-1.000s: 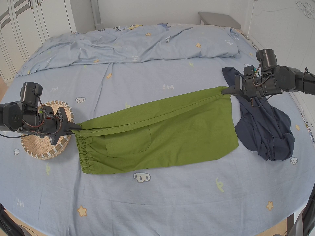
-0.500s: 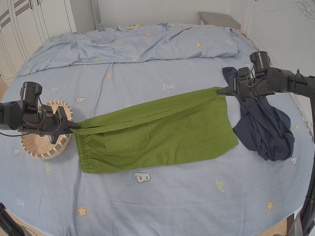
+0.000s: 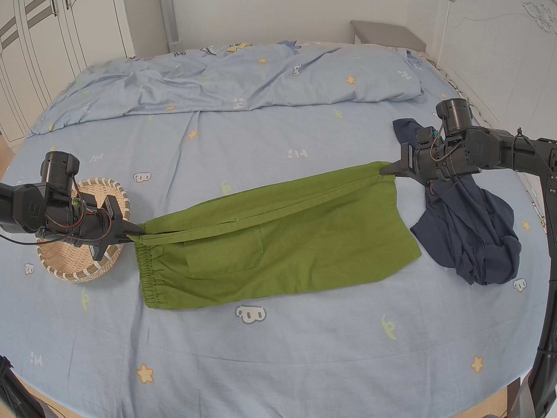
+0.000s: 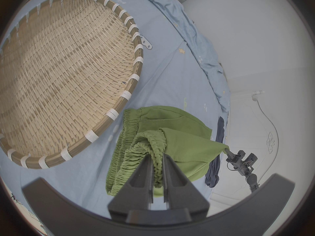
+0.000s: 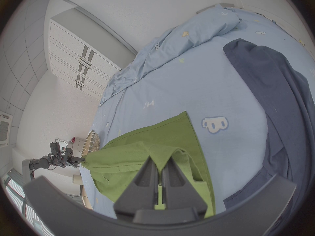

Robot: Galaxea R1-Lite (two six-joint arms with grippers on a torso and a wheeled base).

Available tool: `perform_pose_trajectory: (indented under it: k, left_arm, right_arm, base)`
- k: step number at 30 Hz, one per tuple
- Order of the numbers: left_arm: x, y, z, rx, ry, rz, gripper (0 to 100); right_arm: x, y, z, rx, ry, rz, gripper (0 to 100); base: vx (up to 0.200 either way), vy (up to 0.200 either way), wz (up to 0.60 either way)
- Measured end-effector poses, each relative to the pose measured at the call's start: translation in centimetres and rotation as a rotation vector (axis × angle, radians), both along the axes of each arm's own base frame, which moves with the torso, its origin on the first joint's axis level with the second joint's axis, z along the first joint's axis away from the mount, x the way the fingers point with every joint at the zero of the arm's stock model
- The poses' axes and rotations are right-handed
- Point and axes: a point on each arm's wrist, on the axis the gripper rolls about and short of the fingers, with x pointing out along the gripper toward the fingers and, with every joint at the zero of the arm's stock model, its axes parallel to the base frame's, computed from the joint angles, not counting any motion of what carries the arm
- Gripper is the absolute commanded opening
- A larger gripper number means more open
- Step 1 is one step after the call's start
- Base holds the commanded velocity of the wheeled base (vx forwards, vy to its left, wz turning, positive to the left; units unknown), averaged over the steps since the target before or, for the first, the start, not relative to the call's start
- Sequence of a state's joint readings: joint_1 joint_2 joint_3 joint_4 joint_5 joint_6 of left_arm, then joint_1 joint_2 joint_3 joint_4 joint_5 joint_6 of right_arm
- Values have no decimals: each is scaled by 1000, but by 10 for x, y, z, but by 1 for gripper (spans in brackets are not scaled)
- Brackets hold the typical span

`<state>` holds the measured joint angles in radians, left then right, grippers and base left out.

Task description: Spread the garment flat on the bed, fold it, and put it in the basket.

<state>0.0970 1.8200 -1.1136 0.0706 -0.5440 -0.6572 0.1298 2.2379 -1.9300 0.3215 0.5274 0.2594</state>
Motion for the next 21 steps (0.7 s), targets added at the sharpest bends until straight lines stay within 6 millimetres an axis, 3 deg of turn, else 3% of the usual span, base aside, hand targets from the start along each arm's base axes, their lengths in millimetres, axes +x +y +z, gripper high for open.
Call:
perform_pose_trajectory:
  k: [1, 21]
  left_arm:
    - [0, 0, -1, 0, 2, 0, 100]
    - [6, -6, 5, -20, -62, -2, 100]
  right_arm:
    - [0, 0, -1, 0, 2, 2, 100]
    - [-6, -2, -18, -6, 73, 3, 100]
  base:
    - [0, 0, 0]
    - [0, 0, 0]
